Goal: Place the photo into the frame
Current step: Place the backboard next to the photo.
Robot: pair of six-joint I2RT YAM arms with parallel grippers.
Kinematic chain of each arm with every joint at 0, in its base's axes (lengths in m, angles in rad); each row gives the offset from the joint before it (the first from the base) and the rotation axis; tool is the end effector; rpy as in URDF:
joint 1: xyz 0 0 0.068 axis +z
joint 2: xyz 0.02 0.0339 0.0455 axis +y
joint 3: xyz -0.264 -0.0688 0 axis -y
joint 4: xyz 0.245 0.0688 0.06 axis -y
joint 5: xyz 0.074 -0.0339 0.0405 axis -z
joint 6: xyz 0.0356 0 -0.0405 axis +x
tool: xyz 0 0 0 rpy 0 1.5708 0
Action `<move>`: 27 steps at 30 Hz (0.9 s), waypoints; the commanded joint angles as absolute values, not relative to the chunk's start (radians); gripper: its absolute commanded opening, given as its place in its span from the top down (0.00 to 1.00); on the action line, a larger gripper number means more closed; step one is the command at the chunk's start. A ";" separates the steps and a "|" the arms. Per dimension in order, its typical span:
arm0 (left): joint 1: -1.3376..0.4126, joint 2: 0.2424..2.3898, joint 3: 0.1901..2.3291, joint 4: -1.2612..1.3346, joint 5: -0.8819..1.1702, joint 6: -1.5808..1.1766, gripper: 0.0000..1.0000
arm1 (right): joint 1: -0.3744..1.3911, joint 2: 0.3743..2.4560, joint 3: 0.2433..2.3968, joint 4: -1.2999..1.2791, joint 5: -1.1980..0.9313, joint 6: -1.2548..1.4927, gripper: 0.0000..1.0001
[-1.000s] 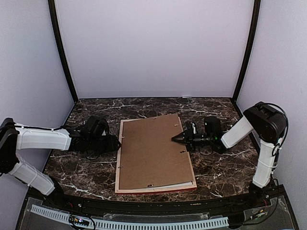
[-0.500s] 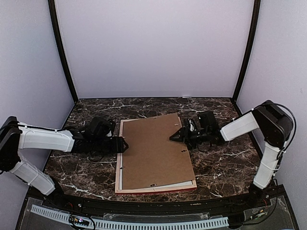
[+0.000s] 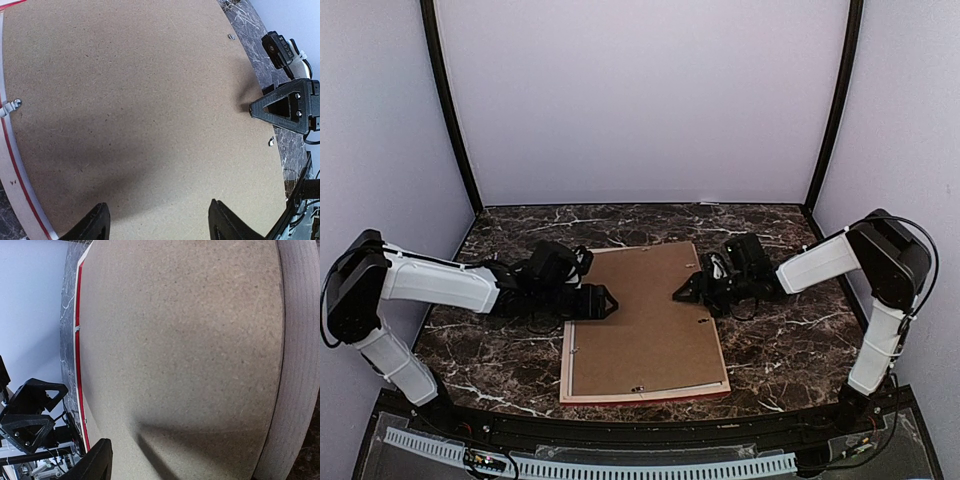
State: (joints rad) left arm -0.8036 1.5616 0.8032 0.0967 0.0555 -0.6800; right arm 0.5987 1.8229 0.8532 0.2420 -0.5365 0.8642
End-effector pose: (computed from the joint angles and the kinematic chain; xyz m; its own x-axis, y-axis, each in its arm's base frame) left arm 0.2229 -0.2340 0.1852 -0.8027 -0.0720 -0.5920 0.3143 0.7925 -0.5226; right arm 0.2805 0.2134 0.1315 -0.9649 0.1330 -0.2262 -0.1013 0.6064 0.7887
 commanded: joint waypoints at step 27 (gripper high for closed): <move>-0.838 1.397 0.798 -0.288 -0.132 -0.701 0.31 | 0.644 1.843 0.893 0.236 -0.484 0.870 0.40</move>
